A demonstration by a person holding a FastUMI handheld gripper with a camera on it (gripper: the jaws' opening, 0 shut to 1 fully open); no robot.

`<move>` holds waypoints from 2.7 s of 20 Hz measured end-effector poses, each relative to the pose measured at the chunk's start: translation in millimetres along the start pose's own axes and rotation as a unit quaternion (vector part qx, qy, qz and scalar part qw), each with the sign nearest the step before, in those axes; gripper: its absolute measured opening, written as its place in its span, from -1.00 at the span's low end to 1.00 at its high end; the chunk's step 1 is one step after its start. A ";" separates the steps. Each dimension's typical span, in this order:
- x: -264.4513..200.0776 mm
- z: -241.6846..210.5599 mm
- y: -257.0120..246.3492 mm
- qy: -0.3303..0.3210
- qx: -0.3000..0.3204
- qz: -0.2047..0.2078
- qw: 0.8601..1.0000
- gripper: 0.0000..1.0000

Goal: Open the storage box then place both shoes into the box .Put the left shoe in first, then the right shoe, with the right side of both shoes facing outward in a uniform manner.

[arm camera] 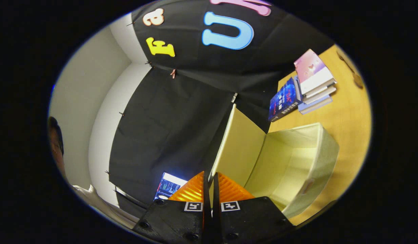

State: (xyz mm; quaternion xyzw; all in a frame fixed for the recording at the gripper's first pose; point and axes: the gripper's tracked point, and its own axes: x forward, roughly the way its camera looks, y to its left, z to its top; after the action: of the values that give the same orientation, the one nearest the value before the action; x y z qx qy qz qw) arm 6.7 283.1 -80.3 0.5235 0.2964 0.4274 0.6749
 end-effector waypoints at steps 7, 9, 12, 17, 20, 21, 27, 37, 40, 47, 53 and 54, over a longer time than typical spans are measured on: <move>84.8 -23.5 35.5 0.013 -0.053 -0.016 0.998 -0.90; 102.7 -27.8 38.2 0.010 -0.059 -0.019 0.998 -0.87; 121.9 -36.0 38.0 0.012 -0.067 -0.027 0.997 -0.77; 137.5 -47.8 38.1 0.021 -0.073 -0.033 0.997 -0.35; 131.6 -49.4 39.3 0.020 -0.088 -0.039 0.995 0.30; 127.3 -48.0 37.1 0.016 -0.101 -0.047 0.994 0.51; 68.5 -23.6 2.8 -0.028 -0.199 -0.158 0.967 0.94; -141.3 -29.8 -113.1 -0.019 -0.251 -0.465 0.849 0.95; -201.3 -48.2 -160.4 0.001 -0.249 -0.530 0.811 0.96; -274.3 -81.1 -256.0 0.042 -0.200 -0.608 0.767 0.88; -278.6 -76.6 -323.5 0.030 -0.165 -0.637 0.752 0.47; -280.9 -71.0 -330.7 0.016 -0.162 -0.644 0.748 0.34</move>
State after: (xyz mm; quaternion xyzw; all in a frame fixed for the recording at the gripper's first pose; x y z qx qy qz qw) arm -94.4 37.5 -430.8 0.0847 0.5004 -0.0589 0.8597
